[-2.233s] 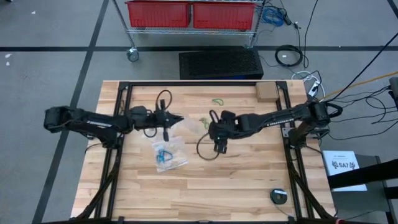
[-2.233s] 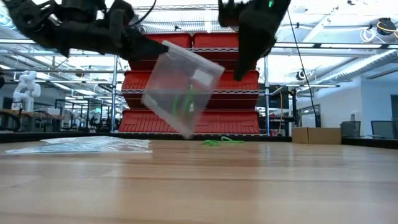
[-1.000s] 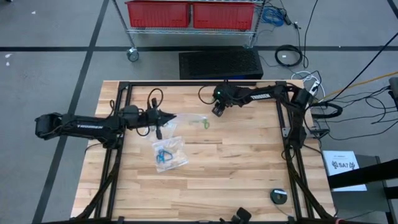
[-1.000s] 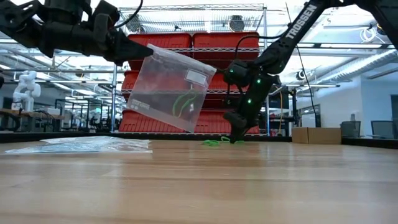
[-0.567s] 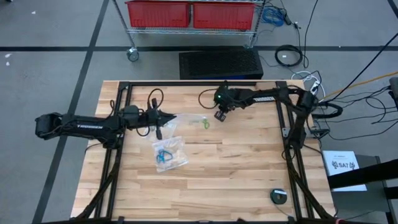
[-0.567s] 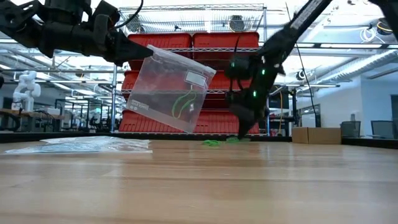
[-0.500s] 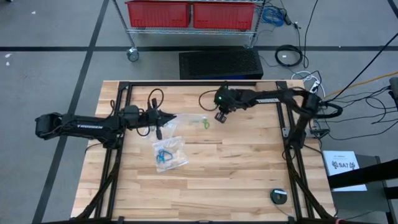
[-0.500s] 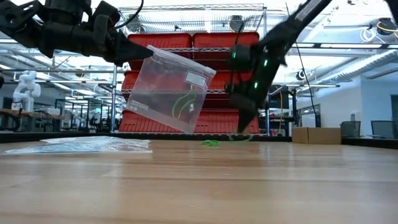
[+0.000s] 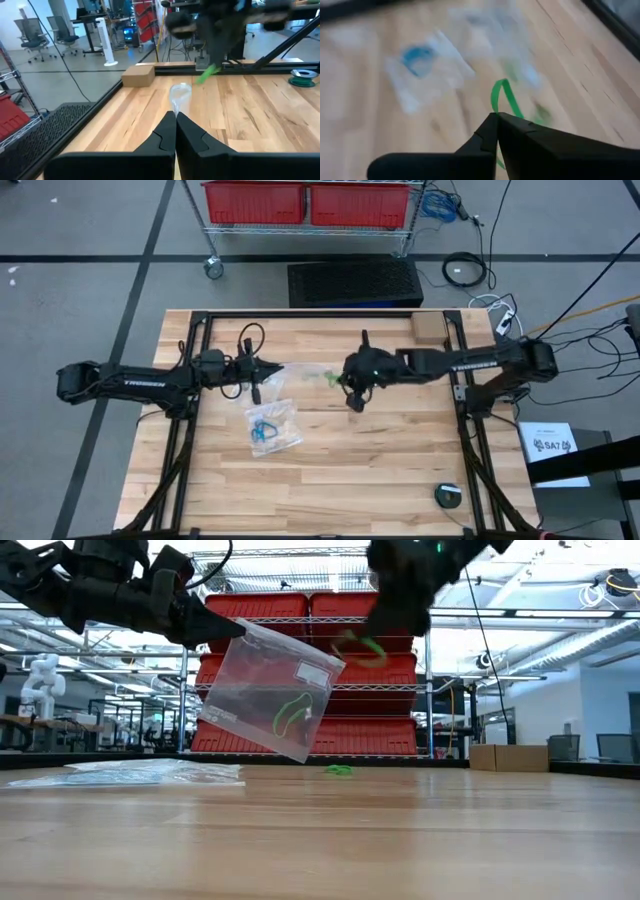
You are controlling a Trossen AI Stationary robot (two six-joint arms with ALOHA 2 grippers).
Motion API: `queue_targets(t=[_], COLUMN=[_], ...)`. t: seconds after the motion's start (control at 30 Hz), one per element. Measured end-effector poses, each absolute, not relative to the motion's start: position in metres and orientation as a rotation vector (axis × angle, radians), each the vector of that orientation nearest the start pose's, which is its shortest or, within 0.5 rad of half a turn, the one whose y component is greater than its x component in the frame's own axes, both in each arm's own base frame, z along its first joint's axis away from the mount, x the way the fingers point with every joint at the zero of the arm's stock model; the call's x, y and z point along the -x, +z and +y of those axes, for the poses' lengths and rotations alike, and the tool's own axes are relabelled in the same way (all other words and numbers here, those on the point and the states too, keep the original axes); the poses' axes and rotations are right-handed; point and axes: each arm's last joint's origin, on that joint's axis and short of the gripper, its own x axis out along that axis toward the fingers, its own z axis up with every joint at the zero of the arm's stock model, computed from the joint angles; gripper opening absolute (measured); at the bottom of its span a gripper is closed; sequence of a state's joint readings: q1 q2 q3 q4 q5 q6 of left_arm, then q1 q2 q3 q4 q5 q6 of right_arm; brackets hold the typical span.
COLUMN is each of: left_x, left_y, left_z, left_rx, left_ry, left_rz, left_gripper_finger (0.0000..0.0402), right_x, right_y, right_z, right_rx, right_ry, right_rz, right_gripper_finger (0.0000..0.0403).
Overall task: Sort rubber bands
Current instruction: Put the green rubber band into the middle right transparent zip bag
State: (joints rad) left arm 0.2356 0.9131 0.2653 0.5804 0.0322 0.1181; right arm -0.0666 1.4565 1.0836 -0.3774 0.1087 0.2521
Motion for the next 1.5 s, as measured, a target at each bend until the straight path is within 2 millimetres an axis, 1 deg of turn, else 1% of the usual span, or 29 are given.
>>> queue_targets(t=[0.07, 0.13, 0.27, 0.43, 0.63, 0.87, 0.97, 1.1, 1.33, 1.5], left_x=[-0.182, -0.182, -0.183, -0.183, -0.183, -0.185, -0.185, -0.185, -0.185, -0.185], left_y=[0.206, 0.205, 0.205, 0.206, 0.207, 0.210, 0.210, 0.210, 0.211, 0.212], left_z=[0.043, 0.043, 0.043, 0.042, 0.041, 0.034, 0.033, 0.033, 0.033, 0.032], left_rx=[-0.108, -0.108, -0.107, -0.102, -0.101, -0.106, -0.107, -0.108, -0.109, -0.109], left_ry=[0.199, 0.199, 0.199, 0.167, 0.157, 0.117, 0.108, 0.109, 0.099, 0.075], left_rz=[0.079, 0.082, 0.086, 0.072, 0.063, 0.036, 0.036, 0.035, 0.020, 0.010], left_gripper_finger=[0.0002, 0.0002, 0.0002, 0.0002, 0.0002, 0.0002, 0.0002, 0.0002, 0.0002, 0.0002], right_x=[-0.314, -0.318, -0.325, -0.331, -0.351, -0.375, -0.381, -0.383, -0.384, -0.383], right_y=[0.275, 0.281, 0.290, 0.299, 0.302, 0.297, 0.295, 0.292, 0.290, 0.291], right_z=[-0.013, -0.007, -0.009, -0.016, -0.018, -0.019, -0.022, -0.025, -0.033, -0.043], right_rx=[-0.216, -0.208, -0.174, -0.142, -0.119, -0.095, -0.091, -0.108, -0.122, -0.131], right_ry=[-0.214, -0.185, -0.205, -0.221, -0.169, -0.165, -0.171, -0.136, -0.160, -0.188], right_rz=[0.642, 0.565, 0.446, 0.396, 0.422, 0.489, 0.508, 0.536, 0.542, 0.534], right_gripper_finger=[0.0000, 0.0000, 0.0000, 0.0000, 0.0000, 0.0000, 0.0000, 0.0000, 0.0002, 0.0031])
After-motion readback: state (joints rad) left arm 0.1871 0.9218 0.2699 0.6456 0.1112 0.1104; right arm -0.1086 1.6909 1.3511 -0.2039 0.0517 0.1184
